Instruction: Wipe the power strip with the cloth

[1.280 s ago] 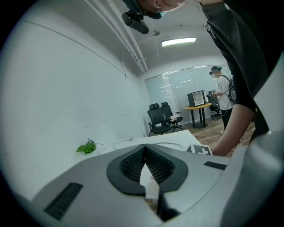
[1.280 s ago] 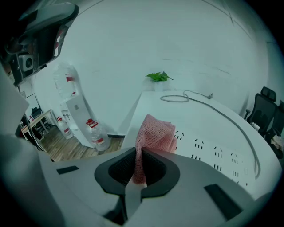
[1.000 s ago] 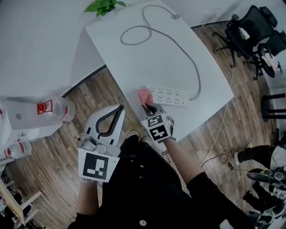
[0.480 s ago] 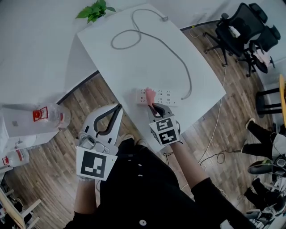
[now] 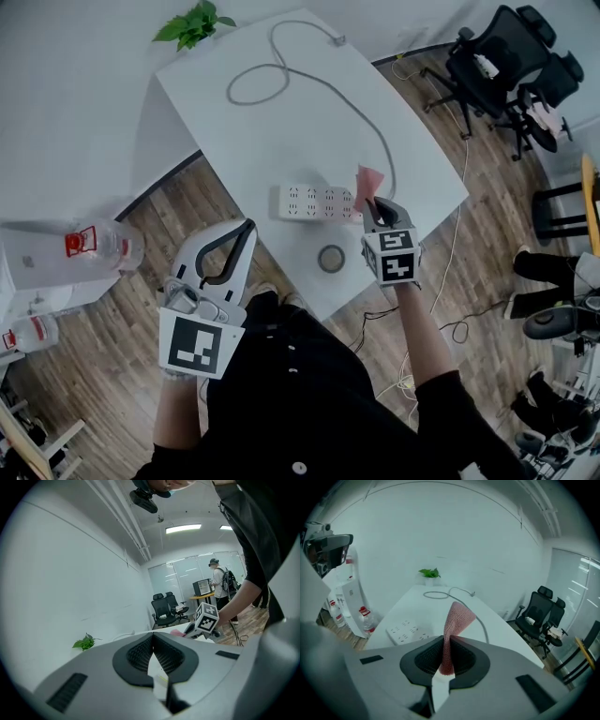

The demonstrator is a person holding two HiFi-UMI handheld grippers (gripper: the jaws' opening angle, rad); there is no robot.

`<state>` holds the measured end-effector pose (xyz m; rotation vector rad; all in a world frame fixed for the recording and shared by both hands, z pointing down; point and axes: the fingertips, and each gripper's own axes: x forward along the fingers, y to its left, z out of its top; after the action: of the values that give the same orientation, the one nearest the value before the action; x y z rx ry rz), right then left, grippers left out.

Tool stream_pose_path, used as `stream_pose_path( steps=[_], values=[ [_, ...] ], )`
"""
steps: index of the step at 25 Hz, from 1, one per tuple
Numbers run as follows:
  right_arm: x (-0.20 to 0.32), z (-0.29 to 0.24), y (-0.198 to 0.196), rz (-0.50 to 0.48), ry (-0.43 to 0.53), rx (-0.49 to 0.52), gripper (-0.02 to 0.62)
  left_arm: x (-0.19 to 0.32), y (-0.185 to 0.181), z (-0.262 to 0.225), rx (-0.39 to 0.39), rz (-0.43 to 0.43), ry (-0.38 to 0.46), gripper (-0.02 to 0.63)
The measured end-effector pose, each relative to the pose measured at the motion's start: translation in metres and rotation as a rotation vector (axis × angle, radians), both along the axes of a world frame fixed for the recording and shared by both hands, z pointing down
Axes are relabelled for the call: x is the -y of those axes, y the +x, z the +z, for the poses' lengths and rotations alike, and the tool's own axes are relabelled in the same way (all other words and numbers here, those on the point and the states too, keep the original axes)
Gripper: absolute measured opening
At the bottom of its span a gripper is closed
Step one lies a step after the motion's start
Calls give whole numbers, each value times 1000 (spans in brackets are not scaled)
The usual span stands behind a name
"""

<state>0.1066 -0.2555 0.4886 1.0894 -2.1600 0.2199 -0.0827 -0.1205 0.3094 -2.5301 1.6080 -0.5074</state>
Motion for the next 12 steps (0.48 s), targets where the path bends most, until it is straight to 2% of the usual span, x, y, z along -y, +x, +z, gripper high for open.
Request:
stream_pose_path(
  steps=[5,12],
  values=[
    [31,-4,40,60,39,-60,49,-3,0,0,3,-9,-2,14],
    [45,12,52,58,16,-140,49,-6,-4,2,13,-21,-9,14]
  ],
)
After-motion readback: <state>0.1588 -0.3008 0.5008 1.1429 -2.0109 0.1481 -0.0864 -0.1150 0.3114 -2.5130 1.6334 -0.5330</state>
